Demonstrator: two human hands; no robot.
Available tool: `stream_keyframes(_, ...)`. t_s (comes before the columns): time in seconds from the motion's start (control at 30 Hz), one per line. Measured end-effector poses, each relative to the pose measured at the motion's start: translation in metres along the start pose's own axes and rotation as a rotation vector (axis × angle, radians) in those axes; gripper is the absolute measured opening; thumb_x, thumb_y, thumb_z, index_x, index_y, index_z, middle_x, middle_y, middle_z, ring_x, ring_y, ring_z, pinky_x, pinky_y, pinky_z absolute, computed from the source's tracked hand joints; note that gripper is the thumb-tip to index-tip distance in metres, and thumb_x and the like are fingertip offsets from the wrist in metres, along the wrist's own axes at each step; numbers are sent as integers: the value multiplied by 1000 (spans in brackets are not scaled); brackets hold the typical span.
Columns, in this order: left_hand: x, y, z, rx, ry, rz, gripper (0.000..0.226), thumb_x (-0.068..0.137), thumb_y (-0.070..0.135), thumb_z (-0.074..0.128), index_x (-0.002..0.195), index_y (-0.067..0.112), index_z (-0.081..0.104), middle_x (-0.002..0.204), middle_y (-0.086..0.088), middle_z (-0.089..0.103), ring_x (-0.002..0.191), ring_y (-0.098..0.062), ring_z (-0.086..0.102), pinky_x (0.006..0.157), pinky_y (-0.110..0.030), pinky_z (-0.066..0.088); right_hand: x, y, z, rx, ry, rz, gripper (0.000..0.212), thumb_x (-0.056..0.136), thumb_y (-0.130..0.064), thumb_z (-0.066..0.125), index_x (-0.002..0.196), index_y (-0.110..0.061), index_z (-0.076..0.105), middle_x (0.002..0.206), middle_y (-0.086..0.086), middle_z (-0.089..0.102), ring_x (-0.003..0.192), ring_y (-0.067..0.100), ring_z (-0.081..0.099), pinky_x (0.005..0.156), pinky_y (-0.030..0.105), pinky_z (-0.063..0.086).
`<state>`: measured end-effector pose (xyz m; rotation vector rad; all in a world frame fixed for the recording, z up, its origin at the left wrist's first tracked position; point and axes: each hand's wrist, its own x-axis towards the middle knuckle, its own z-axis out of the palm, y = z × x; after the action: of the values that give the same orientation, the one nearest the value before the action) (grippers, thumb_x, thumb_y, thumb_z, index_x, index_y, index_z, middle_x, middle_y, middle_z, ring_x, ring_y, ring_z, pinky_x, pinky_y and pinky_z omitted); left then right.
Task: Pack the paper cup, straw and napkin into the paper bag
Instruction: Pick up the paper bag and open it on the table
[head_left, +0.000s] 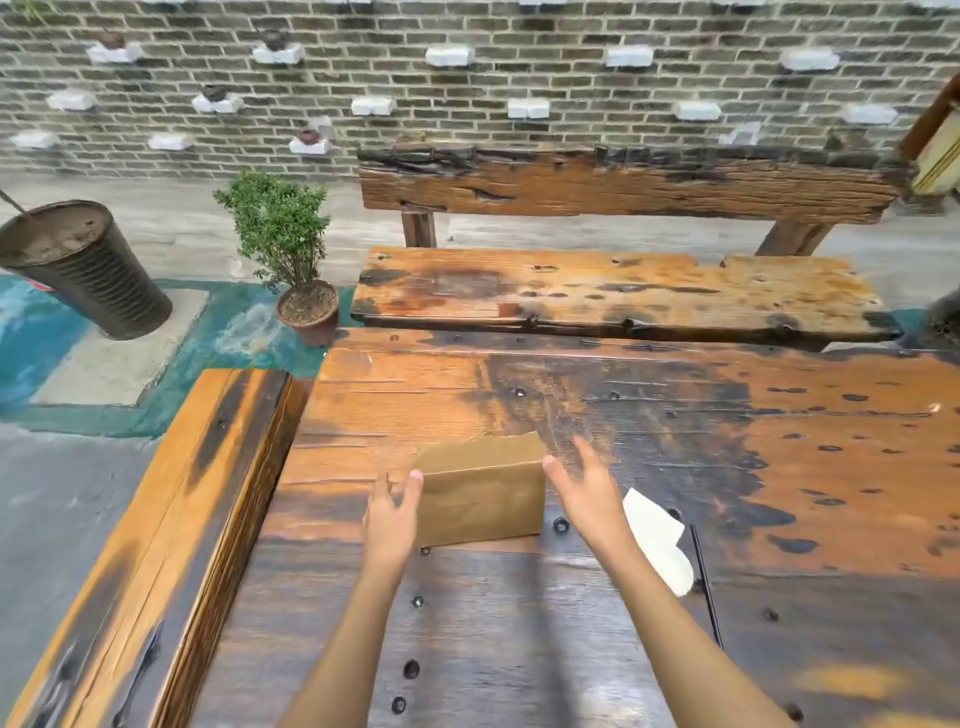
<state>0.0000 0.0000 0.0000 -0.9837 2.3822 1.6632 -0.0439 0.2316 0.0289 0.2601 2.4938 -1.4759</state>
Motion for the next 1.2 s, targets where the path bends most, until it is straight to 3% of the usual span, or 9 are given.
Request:
stream_keyframes(0.2, 42, -9, 14, 52, -11, -144, 63, 91, 58, 53, 122, 4, 65, 119, -12, 68, 113, -31, 59, 87, -34, 42, 49, 19, 21, 70, 15, 199, 62, 94, -40, 57, 141, -3, 46, 143, 12, 53, 131, 27, 50, 104, 33, 37)
stream_keyframes(0.33, 52, -10, 24, -34, -87, -121, 37, 91, 49, 59, 100, 15, 71, 88, 8, 69, 90, -15, 64, 64, -25, 43, 67, 32, 32, 89, -48, 226, 49, 92, -45, 55, 104, 1, 68, 99, 11, 70, 95, 26, 64, 77, 35, 43)
stream_keyframes(0.5, 50, -14, 31, -162, -165, -22, 16, 91, 32, 68, 93, 17, 72, 76, 9, 75, 68, 3, 67, 55, -12, 48, 69, 42, 35, 159, -37, 209, 33, 92, -38, 60, 76, -10, 67, 67, -2, 63, 65, 14, 56, 56, 28, 37)
stream_keyframes(0.63, 49, -11, 28, -221, -237, 2, 18, 84, 12, 76, 99, 20, 68, 88, 14, 78, 78, 0, 72, 62, -13, 53, 63, 45, 29, 241, -127, 146, 20, 92, -27, 64, 104, -11, 67, 93, -5, 72, 85, 8, 67, 68, 12, 48)
stream_keyframes(0.77, 43, -10, 28, -204, -204, 9, 27, 80, 4, 78, 98, 22, 67, 91, 4, 79, 84, -9, 74, 67, -21, 58, 49, 49, 21, 349, -185, 109, 40, 89, -12, 69, 126, -5, 56, 117, 6, 70, 107, 18, 67, 93, 32, 53)
stream_keyframes(0.93, 30, -14, 34, -96, -163, 69, 29, 78, 4, 78, 101, 17, 66, 98, -2, 76, 91, -20, 73, 82, -41, 59, 21, 56, 7, 441, -189, 96, 44, 81, 7, 70, 121, -9, 61, 114, 6, 72, 104, 16, 69, 88, 31, 56)
stream_keyframes(1.03, 20, -17, 38, 19, -167, 128, 25, 76, 8, 80, 92, 19, 64, 88, 3, 74, 81, -13, 71, 71, -34, 59, 2, 62, -5, 415, -251, 110, 43, 78, 10, 72, 115, -10, 65, 112, 8, 74, 103, 21, 69, 88, 35, 56)
stream_keyframes(1.13, 10, -20, 46, 115, -128, 174, 24, 75, 11, 82, 85, 12, 60, 79, -4, 71, 72, -21, 67, 59, -30, 54, -18, 69, -11, 349, -331, 133, 40, 78, 9, 73, 106, -20, 68, 98, -7, 77, 93, 8, 71, 77, 20, 55)
stream_keyframes(1.2, 5, -21, 50, 125, -108, 201, 26, 74, 12, 82, 78, 17, 57, 74, 0, 69, 64, -7, 63, 54, -20, 48, -29, 75, -13, 280, -357, 158, 36, 79, 3, 75, 105, -21, 67, 96, -9, 77, 90, 3, 71, 73, 15, 52)
